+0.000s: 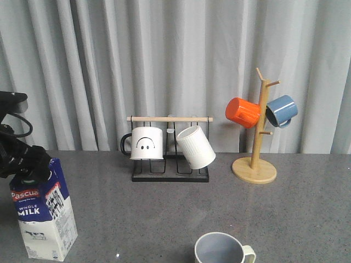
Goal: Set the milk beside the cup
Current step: 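Lower the left gripper and grasp the milk carton top, then lift the milk carton and carry it toward the white mug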
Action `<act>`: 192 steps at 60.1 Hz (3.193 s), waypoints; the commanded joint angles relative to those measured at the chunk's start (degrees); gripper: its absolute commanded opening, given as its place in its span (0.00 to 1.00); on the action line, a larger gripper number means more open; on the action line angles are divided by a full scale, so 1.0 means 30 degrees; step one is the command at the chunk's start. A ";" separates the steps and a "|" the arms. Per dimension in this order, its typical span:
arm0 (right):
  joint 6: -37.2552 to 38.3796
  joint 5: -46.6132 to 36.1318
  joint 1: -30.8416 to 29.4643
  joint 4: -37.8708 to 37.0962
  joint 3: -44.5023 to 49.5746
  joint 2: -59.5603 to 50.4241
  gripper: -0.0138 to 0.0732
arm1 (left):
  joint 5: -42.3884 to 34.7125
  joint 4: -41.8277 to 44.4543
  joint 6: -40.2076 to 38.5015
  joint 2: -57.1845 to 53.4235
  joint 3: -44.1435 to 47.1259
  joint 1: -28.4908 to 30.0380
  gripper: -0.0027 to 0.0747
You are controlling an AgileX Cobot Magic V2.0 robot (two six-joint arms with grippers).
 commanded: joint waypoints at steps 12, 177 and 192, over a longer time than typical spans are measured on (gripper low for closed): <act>-0.0155 -0.1312 -0.0034 -0.0012 -0.0571 0.0119 0.15 | -0.1753 -0.0305 -0.0134 0.0161 -0.0616 -0.0040 0.76; -0.0155 -0.1342 -0.0034 0.0006 -0.0571 0.0119 0.15 | 0.1432 -0.5898 0.0837 0.4730 -0.7706 -0.6136 0.24; -0.0155 -0.1342 -0.0034 0.0006 -0.0571 0.0119 0.15 | 0.1432 -0.5542 0.0856 0.5588 -0.7706 -0.7103 0.24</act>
